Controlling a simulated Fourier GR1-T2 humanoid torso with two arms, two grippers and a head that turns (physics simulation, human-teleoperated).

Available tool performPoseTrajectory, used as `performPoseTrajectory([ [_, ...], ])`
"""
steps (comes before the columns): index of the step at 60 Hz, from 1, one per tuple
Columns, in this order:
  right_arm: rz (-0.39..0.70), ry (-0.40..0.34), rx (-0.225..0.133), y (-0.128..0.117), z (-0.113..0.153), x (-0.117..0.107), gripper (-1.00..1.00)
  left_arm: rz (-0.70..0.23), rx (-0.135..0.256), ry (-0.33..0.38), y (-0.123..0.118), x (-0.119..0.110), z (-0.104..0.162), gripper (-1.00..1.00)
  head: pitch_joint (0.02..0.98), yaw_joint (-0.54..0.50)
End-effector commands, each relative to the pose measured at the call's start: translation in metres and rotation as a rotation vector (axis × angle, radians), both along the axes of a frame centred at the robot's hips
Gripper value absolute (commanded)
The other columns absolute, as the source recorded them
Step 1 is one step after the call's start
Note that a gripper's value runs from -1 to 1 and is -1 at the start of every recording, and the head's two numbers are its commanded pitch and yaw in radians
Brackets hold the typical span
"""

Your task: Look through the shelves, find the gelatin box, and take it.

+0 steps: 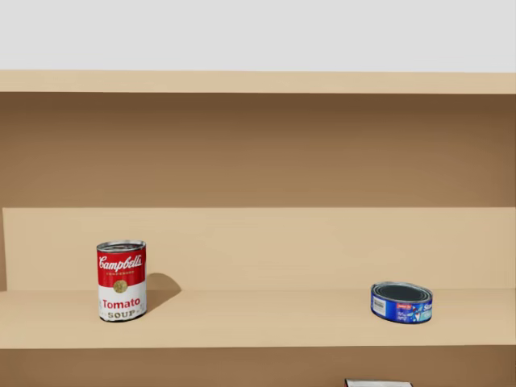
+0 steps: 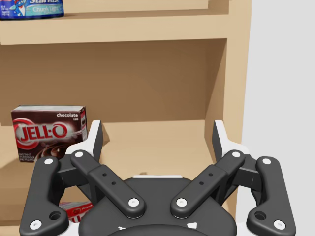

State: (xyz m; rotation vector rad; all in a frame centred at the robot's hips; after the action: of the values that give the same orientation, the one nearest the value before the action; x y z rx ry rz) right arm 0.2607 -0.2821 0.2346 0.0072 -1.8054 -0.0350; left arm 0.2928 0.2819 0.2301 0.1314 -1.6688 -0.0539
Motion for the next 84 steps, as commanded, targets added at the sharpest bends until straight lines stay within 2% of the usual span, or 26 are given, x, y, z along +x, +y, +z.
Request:
performPoseTrajectory([
  [1, -0.042, -0.017, 0.061, 0.0004, 0.0002, -0.0012, -1.0, 0.002, -0.007, -0.002, 0.0014, -0.0004, 0.0011, -1.0, 0.089, -0.02],
  [5, 0.012, -0.026, 0.087, -0.0001, 0.0013, -0.0009, -1.0, 0.001, -0.005, -0.002, 0.0014, -0.0005, 0.001, -1.0, 0.099, -0.02],
  [9, 0.036, -0.012, 0.089, -0.0018, 0.0021, -0.0003, -1.0, 0.001, -0.003, 0.0, 0.0017, -0.0004, 0.0009, -1.0, 0.119, -0.03],
  [25, 0.012, 0.01, 0.059, -0.0022, 0.0017, 0.001, -1.0, -0.006, -0.002, 0.004, 0.0025, -0.0009, 0.0018, -1.0, 0.269, -0.01],
  [42, 0.016, 0.018, 0.06, -0.0022, 0.0012, 0.0015, -1.0, -0.01, 0.002, 0.007, 0.003, -0.0016, 0.0024, -1.0, 0.432, -0.02],
  [55, 0.022, 0.025, 0.058, -0.002, 0.0001, 0.002, -1.0, -0.03, -0.009, 0.016, 0.0024, -0.0032, 0.0036, -1.0, 0.567, -0.07],
  [66, 0.024, 0.027, 0.054, -0.0019, -0.0007, 0.0024, -1.0, -0.048, -0.008, 0.024, -0.0005, -0.0038, 0.0029, -1.0, 0.669, -0.18],
  [81, 0.028, 0.035, 0.045, -0.0013, -0.0022, 0.004, -1.0, -0.056, -0.007, 0.027, -0.0034, -0.0033, 0.0019, -1.0, 0.715, -0.25],
  [84, 0.036, 0.043, 0.057, -0.0004, -0.0029, 0.0045, -1.0, -0.051, -0.002, 0.03, -0.0041, -0.003, 0.0011, -1.0, 0.712, -0.25],
])
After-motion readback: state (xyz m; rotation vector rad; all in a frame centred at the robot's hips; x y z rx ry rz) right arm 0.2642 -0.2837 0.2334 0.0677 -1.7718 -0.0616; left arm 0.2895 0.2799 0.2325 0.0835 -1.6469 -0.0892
